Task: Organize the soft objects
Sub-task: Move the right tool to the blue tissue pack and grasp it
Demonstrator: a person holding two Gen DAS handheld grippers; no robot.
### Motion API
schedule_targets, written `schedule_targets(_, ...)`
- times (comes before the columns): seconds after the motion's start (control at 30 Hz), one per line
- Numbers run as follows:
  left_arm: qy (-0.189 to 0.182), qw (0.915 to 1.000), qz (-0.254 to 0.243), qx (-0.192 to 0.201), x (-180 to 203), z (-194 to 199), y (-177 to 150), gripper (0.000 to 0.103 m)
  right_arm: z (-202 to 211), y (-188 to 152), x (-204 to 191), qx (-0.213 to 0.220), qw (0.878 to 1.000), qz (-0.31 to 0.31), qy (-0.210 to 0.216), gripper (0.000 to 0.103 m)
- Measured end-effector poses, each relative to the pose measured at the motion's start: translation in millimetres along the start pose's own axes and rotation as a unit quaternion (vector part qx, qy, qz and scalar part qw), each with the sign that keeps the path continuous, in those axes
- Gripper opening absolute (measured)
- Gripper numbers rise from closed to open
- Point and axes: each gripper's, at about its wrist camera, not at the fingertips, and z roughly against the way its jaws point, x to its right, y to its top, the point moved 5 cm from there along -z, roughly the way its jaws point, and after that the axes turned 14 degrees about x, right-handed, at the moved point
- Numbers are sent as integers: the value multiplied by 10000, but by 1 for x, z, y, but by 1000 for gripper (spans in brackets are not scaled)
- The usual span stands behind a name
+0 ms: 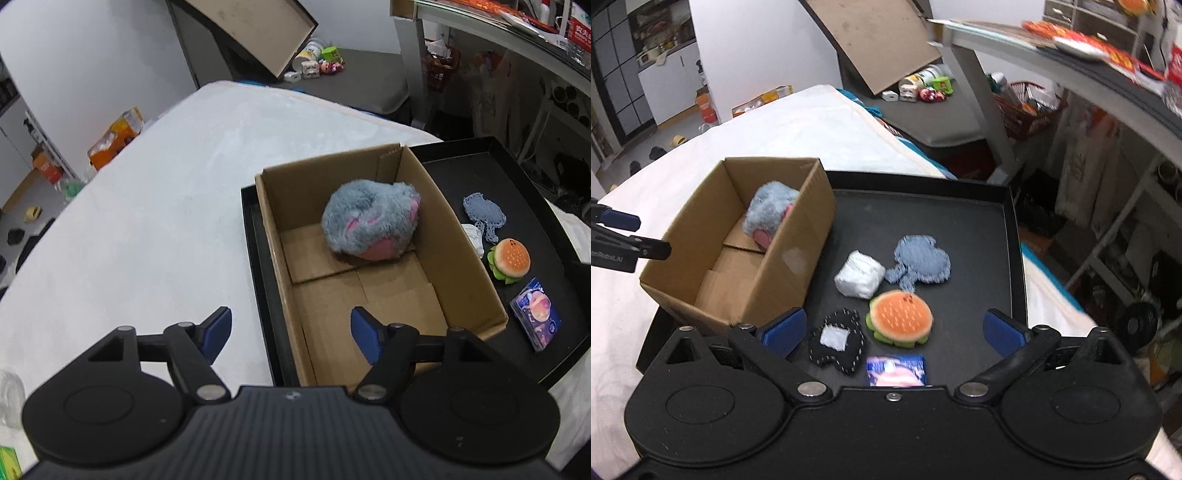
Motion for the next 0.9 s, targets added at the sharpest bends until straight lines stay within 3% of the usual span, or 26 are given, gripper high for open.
schedule_targets(0.2, -63, 9998, -143, -120, 8, 3, -1, 70, -1, -24, 13, -185, 9994, -205, -186, 103)
schedule_targets(0.4, -184, 9994, -78, -297, 15, -2, 3, 70, -2, -48, 18, -275, 9967, -766, -20, 103)
schedule_targets(0.63, -148, 9990, 16, -418, 16, -13, -2, 70, -15, -70, 10, -446, 9962, -716, -230, 98)
schedule_targets(0.77, -196, 9981, 91, -571, 14, -19, -10, 70, -24, -80, 7, -539, 9955, -719, -286, 86)
schedule_targets(0.83, -197, 9976, 19, -671, 12, -24, -13, 69, -27, -85, 7, -597, 9949, -769, -266, 74)
schedule_targets(0.9, -84, 9973, -33, -727, 10, -27, -15, 68, -29, -87, 6, -639, 9947, -769, -238, 52)
